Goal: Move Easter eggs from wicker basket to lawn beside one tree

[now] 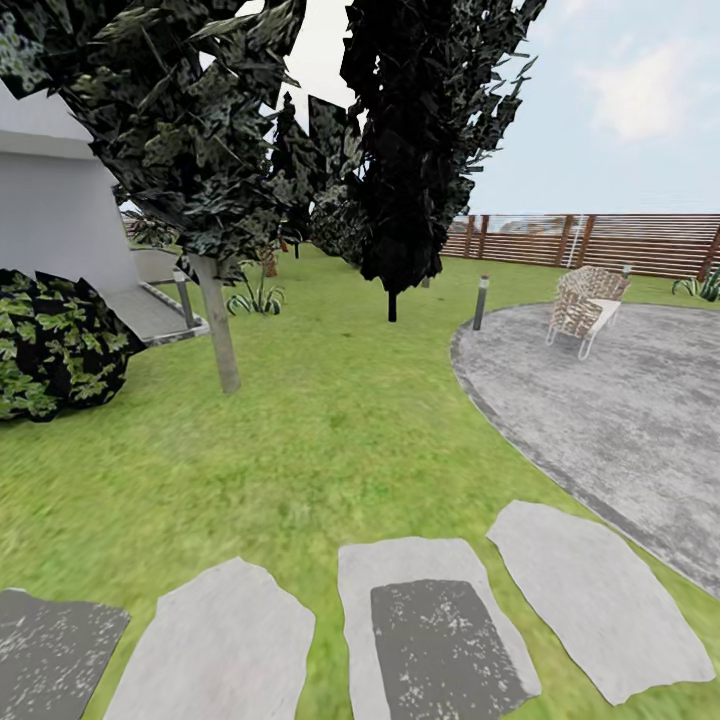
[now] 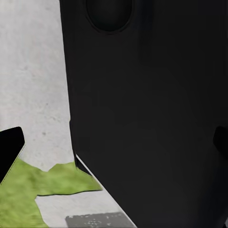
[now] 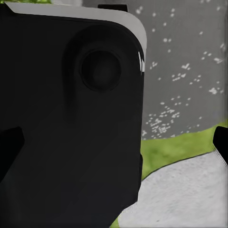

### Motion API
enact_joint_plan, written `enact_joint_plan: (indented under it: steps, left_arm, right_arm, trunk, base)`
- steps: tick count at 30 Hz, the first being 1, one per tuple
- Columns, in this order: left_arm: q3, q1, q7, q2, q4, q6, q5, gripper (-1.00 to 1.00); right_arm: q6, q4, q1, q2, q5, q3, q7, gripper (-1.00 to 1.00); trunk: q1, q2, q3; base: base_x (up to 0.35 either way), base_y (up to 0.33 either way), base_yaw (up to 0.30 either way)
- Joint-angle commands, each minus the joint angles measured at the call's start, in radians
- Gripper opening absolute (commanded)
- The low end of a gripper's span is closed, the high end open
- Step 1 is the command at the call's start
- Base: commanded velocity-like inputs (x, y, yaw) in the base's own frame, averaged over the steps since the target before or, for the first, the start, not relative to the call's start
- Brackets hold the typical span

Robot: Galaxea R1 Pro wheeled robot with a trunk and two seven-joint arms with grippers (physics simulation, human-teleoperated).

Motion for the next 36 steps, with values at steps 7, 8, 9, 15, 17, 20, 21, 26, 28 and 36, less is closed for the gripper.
enact_joint_plan:
  steps: [7, 8, 9, 15, 17, 20, 21, 26, 28, 36]
  left_arm:
    - [0.000, 0.001, 0.000, 0.000, -0.002, 0.000, 0.000, 1.00]
    - [0.000, 0.001, 0.000, 0.000, -0.002, 0.001, 0.000, 1.00]
    - [0.000, 0.001, -0.001, 0.000, -0.002, 0.001, 0.000, 1.00]
    - [0.000, 0.001, 0.000, 0.000, -0.002, 0.001, 0.000, 1.00]
    - [0.000, 0.001, 0.000, 0.000, -0.002, 0.000, 0.000, 1.00]
    - [0.000, 0.001, 0.000, -0.001, -0.002, 0.000, -0.001, 1.00]
    - [0.000, 0.001, 0.000, 0.000, -0.002, 0.000, 0.000, 1.00]
    - [0.000, 0.001, 0.000, 0.000, -0.002, 0.000, 0.000, 1.00]
    - [0.000, 0.001, 0.000, 0.000, -0.002, 0.000, 0.000, 1.00]
    - [0.000, 0.001, 0.000, 0.000, -0.002, 0.000, -0.001, 1.00]
  right_arm:
    - [-0.002, 0.002, -0.001, 0.003, -0.002, -0.003, 0.000, 1.00]
    - [-0.002, 0.002, -0.001, 0.003, -0.002, -0.002, 0.000, 1.00]
    - [-0.002, 0.002, -0.001, 0.003, -0.002, -0.002, 0.000, 1.00]
    - [-0.002, 0.002, -0.001, 0.002, -0.001, -0.002, 0.000, 1.00]
    - [-0.001, 0.002, -0.001, 0.002, -0.001, -0.001, 0.000, 1.00]
    - [-0.001, 0.002, -0.001, 0.001, 0.000, 0.000, 0.000, 1.00]
    - [-0.001, 0.002, -0.001, 0.001, 0.000, 0.000, 0.000, 1.00]
    - [-0.001, 0.002, -0.001, 0.001, 0.001, 0.000, 0.000, 1.00]
    - [-0.001, 0.002, -0.001, 0.001, 0.001, 0.000, 0.000, 1.00]
    - [-0.001, 0.002, -0.001, 0.001, 0.001, 0.000, 0.000, 1.00]
  trunk:
    - [0.001, 0.000, 0.003]
    - [0.001, 0.000, 0.004]
    - [0.001, 0.000, 0.005]
    - [0.001, 0.000, 0.006]
    - [0.001, 0.000, 0.006]
    - [0.001, 0.000, 0.006]
    - [0.001, 0.000, 0.006]
    - [0.001, 0.000, 0.006]
    - [0.001, 0.000, 0.006]
    - [0.001, 0.000, 0.006]
  base:
    - [0.342, 0.000, 0.094]
    - [0.342, 0.000, 0.165]
    - [0.342, 0.000, 0.115]
    - [0.342, 0.000, 0.036]
    - [0.342, 0.000, 0.005]
    - [0.342, 0.000, 0.001]
    - [0.342, 0.000, 0.000]
    - [0.342, 0.000, 0.000]
    - [0.342, 0.000, 0.000]
    - [0.342, 0.000, 0.000]
